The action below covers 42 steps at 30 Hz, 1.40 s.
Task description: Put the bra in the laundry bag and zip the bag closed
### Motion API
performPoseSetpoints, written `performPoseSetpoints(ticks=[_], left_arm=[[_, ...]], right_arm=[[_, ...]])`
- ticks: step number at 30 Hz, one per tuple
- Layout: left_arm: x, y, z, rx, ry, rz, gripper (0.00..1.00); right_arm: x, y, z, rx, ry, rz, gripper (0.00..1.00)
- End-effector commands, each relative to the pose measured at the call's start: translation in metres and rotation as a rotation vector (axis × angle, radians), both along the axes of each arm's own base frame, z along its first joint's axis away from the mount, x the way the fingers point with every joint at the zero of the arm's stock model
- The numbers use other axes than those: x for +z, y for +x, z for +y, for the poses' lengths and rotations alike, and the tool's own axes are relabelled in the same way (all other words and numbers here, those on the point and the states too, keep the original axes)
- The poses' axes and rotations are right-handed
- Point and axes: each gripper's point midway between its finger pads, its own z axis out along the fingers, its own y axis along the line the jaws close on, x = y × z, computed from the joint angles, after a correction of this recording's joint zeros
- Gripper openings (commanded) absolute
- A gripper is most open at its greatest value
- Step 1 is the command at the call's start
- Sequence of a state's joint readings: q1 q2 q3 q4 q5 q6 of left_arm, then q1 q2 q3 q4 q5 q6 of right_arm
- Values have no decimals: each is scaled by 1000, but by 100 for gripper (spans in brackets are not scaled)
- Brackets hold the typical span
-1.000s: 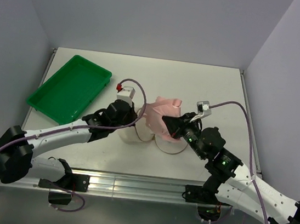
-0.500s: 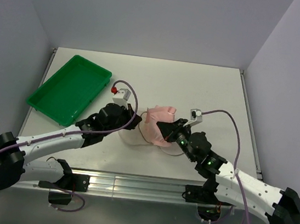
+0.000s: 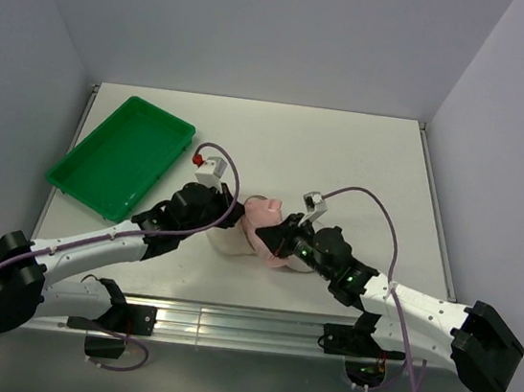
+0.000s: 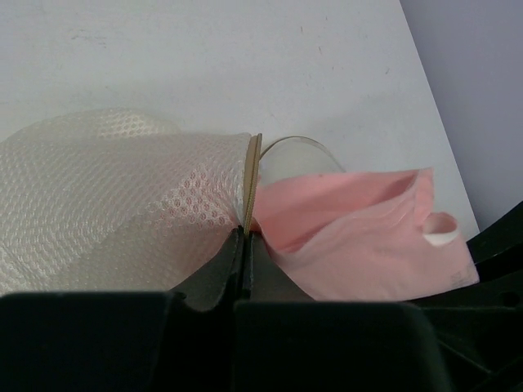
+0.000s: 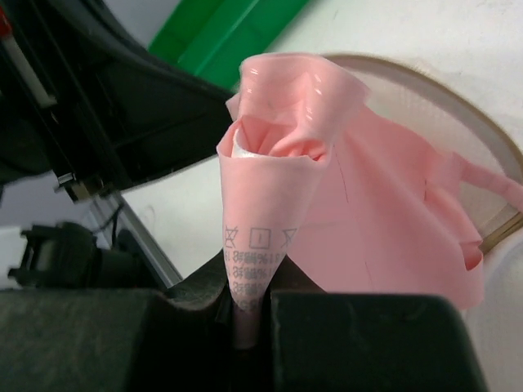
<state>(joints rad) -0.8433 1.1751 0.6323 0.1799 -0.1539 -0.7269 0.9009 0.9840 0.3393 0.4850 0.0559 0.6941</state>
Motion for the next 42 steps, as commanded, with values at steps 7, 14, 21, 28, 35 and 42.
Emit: performPoseSetpoints(ticks=[7,14,21,28,35,42], left_arm=[[39,-9,-17,-93,-151,-72,0],[43,-25,-19,-139,-192,-60,0],[36,-38,-15,-158,-213,-29,0],[4,-44,-19,-171,-188,35,0],[10,-49,-33,-203,-228,40,0],[12,-47,-28,-167,-226,54,0]], right_arm=[[-20,1,31,163,-181,25,0],[-10,28,44,144,-133,25,0],[-13,48,40,19,-64,75,0],[10,65,19,-213,160,142,0],[-9,73,16,-362,224,216,0],[-32,78,17,-423,171,269,23]])
